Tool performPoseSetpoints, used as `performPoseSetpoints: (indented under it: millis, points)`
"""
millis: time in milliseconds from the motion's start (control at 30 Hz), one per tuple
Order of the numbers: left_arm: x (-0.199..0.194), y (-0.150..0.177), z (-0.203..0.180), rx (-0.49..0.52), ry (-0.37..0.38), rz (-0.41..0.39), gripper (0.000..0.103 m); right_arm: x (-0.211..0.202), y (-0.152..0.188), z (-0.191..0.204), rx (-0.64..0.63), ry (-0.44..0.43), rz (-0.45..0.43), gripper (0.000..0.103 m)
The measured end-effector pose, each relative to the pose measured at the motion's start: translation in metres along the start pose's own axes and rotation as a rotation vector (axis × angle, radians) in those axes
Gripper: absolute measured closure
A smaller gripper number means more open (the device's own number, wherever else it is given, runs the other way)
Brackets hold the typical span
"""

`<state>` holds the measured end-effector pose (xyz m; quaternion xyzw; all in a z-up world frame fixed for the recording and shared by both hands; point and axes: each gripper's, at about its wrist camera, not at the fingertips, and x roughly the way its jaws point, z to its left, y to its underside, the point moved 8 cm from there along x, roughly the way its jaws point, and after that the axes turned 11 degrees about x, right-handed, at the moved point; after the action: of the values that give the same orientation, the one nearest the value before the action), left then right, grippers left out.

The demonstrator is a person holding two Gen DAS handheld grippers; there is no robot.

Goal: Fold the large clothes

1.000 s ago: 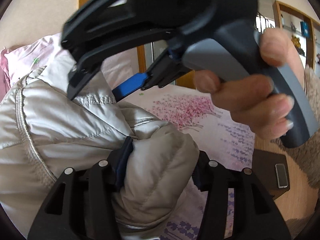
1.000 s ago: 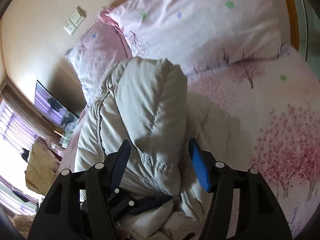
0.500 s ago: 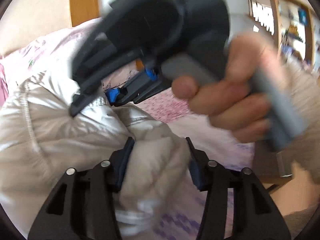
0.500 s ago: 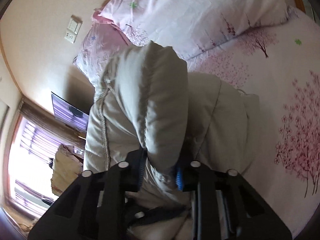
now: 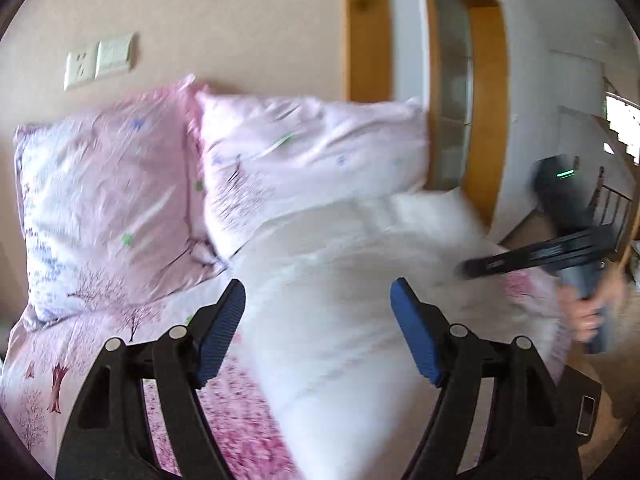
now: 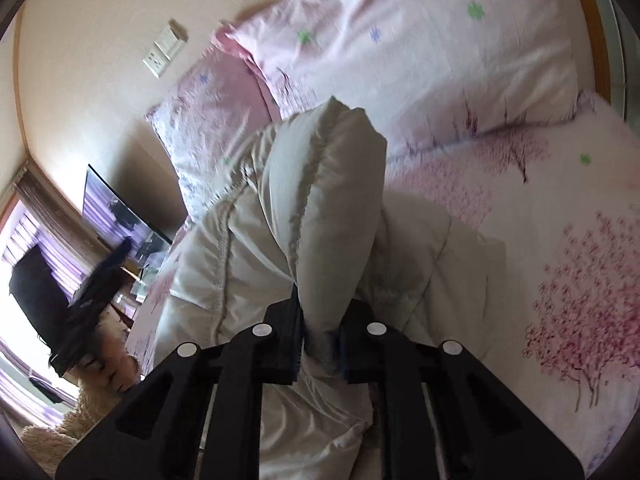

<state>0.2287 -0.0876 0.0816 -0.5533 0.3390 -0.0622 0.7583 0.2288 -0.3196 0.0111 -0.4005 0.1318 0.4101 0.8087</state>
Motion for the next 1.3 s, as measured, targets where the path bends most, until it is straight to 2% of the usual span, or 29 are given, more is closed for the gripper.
performPoseSetpoints:
  millis: [67, 200, 333, 467, 633, 933, 1000, 1100, 1167, 1233, 1300]
  points:
    - [0.014, 0.007, 0.01, -0.017, -0.028, 0.036, 0.028, -0.009, -0.001, -0.001, -0.015, 0.021, -0.025, 0.09]
    - [0.045, 0.019, 0.016, -0.035, -0.004, 0.095, 0.028, -0.005, 0.002, -0.022, 0.033, 0.058, -0.004, 0.09]
    - [0.052, 0.03, 0.002, -0.003, 0.005, 0.107, 0.027, 0.002, 0.001, -0.045, 0.105, 0.045, 0.02, 0.089]
    - [0.062, 0.037, -0.007, 0.023, 0.015, 0.142, 0.027, 0.012, -0.001, -0.054, 0.111, 0.071, 0.049, 0.089]
    - [0.071, 0.046, -0.016, 0.003, 0.044, 0.184, 0.027, 0.023, -0.004, -0.066, 0.118, 0.088, 0.083, 0.088]
    - [0.086, 0.049, -0.035, 0.069, 0.018, 0.22, 0.027, 0.035, -0.002, -0.092, 0.192, 0.062, 0.111, 0.085]
    - [0.09, 0.05, -0.037, 0.068, 0.026, 0.229, 0.027, 0.033, -0.001, -0.093, 0.192, 0.064, 0.091, 0.082]
    - [0.093, 0.051, -0.04, 0.081, 0.027, 0.236, 0.027, 0.019, 0.001, -0.087, 0.157, 0.123, 0.046, 0.074]
    - [0.094, 0.052, -0.041, 0.087, 0.02, 0.238, 0.027, -0.003, 0.0, -0.081, 0.109, 0.218, -0.048, 0.064]
    - [0.094, 0.052, -0.041, 0.09, 0.018, 0.237, 0.027, -0.026, 0.0, -0.073, 0.053, 0.273, -0.157, 0.063]
    - [0.094, 0.052, -0.04, 0.087, 0.019, 0.234, 0.027, -0.042, 0.006, -0.06, 0.006, 0.279, -0.223, 0.065]
